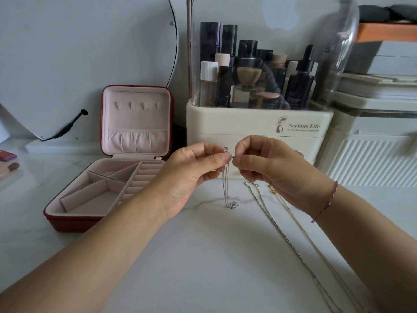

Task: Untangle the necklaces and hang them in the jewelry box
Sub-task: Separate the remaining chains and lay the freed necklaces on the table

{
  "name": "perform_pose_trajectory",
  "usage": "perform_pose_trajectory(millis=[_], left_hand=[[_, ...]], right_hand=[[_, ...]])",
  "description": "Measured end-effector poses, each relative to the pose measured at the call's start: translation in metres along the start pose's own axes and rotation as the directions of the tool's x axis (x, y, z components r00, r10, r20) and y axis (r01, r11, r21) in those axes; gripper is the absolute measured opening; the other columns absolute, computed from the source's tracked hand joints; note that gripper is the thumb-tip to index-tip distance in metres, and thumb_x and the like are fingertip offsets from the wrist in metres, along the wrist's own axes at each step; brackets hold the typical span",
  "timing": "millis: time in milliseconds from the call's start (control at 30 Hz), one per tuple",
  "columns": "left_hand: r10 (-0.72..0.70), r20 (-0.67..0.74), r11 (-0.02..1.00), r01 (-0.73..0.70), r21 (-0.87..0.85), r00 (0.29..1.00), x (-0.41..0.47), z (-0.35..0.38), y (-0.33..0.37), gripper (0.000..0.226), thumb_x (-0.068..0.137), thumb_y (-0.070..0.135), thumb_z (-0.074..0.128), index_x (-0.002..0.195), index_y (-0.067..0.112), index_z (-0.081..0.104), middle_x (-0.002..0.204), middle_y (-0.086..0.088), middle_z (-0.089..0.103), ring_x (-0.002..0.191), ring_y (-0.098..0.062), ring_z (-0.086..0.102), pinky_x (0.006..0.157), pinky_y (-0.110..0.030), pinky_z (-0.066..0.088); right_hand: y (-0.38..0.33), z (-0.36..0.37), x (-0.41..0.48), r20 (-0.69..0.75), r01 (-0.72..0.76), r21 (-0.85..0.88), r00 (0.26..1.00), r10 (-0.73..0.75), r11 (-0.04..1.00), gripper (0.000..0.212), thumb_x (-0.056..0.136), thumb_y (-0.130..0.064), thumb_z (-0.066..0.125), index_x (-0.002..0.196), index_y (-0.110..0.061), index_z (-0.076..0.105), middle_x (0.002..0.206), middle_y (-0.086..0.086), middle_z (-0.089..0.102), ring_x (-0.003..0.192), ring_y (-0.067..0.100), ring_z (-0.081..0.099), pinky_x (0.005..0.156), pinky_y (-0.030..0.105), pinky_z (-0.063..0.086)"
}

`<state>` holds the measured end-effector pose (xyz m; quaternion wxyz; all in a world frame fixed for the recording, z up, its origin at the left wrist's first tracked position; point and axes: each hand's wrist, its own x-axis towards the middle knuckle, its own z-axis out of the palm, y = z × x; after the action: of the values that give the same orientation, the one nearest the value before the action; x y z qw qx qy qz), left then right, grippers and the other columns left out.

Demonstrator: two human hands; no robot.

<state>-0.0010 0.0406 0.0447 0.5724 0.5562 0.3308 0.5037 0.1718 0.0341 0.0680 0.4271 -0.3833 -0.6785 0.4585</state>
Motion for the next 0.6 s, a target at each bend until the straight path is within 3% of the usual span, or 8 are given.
perform_pose_trajectory(millis=[233, 333, 600], left_hand=[[0.005, -0.004, 1.0, -0.005, -0.023, 1.0, 0.001, 0.0006, 0.0004, 0.017, 0.062, 0.015, 0.072, 0.073, 0.016, 0.06, 0.07, 0.008, 0.064, 0.067, -0.008, 0.056, 0.078, -0.025, 0.046], [0.01, 0.001, 0.999, -0.01, -0.046, 1.0, 0.001, 0.0015, 0.0001, 0.018, 0.061, 0.015, 0.072, 0.071, 0.016, 0.058, 0.069, 0.004, 0.064, 0.069, -0.012, 0.056, 0.078, -0.026, 0.045], [-0.002, 0.022, 1.0, 0.003, -0.014, 1.0, 0.0013, 0.0013, -0.001, 0.023, 0.073, 0.021, 0.064, 0.093, 0.013, 0.07, 0.072, 0.0, 0.066, 0.071, -0.007, 0.062, 0.074, -0.021, 0.047]], right_hand=[[-0.0012, -0.001, -0.0004, -0.007, -0.008, 0.048, 1.0, 0.009, 0.999, 0.009, 0.088, -0.007, 0.059, 0.08, -0.007, 0.057, 0.064, 0.002, 0.052, 0.058, 0.013, 0.044, 0.061, 0.027, 0.035], [-0.0015, -0.001, 0.0005, -0.01, -0.013, 0.074, 1.0, 0.013, 0.997, 0.01, 0.089, -0.008, 0.058, 0.079, -0.006, 0.056, 0.069, 0.005, 0.054, 0.06, 0.014, 0.047, 0.062, 0.026, 0.037], [-0.0008, -0.0033, 0.003, -0.029, -0.021, 0.213, 0.999, 0.028, 0.977, 0.01, 0.09, -0.007, 0.055, 0.08, -0.008, 0.054, 0.07, 0.007, 0.058, 0.06, 0.015, 0.05, 0.06, 0.023, 0.042]])
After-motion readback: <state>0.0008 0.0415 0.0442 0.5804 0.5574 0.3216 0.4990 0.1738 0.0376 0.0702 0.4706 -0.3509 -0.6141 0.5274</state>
